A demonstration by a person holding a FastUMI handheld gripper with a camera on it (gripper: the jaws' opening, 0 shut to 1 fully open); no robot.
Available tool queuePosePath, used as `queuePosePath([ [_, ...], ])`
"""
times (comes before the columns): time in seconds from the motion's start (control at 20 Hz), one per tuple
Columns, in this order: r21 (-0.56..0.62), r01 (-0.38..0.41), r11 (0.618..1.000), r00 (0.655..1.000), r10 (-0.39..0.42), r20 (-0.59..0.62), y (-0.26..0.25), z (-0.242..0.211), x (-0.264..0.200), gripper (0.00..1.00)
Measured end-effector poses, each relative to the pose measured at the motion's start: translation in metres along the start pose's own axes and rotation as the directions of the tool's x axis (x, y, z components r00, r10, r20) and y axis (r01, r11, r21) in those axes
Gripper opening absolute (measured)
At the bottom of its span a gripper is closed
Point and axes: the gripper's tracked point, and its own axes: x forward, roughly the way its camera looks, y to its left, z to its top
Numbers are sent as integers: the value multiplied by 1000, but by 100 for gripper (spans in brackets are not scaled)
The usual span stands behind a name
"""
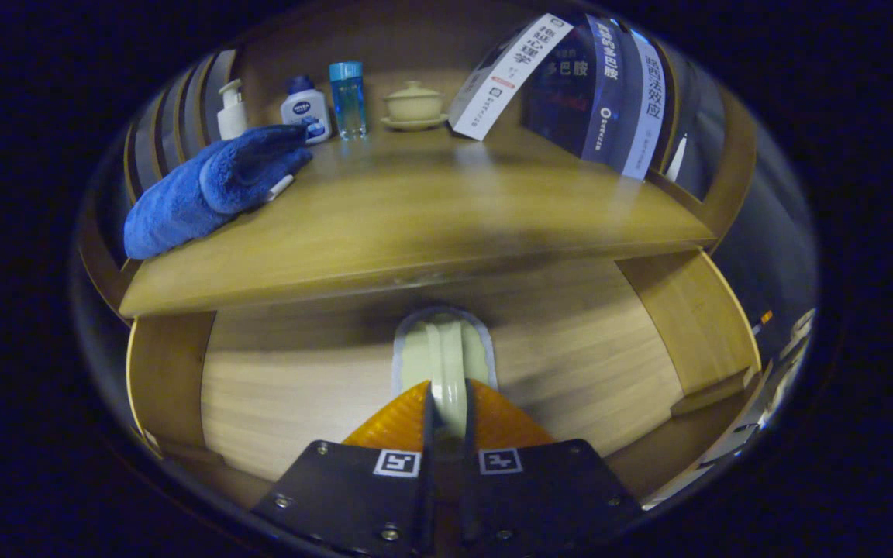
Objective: Pull open the drawer, take out the items inside it, and place them on the countertop above the cabinet.
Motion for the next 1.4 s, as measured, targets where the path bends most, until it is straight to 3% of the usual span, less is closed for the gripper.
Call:
queuePosePath([
  [0.3, -40, 121, 992, 993, -121, 17, -11, 18, -37, 13],
  [0.65, -100, 275, 956, 961, -274, 30, -30, 27, -91, 13],
  [0.95, -79, 322, 943, 944, -314, 104, -33, 48, -134, 13],
  [1.4, -57, 311, 949, 926, -288, 245, -20, 107, -163, 13],
])
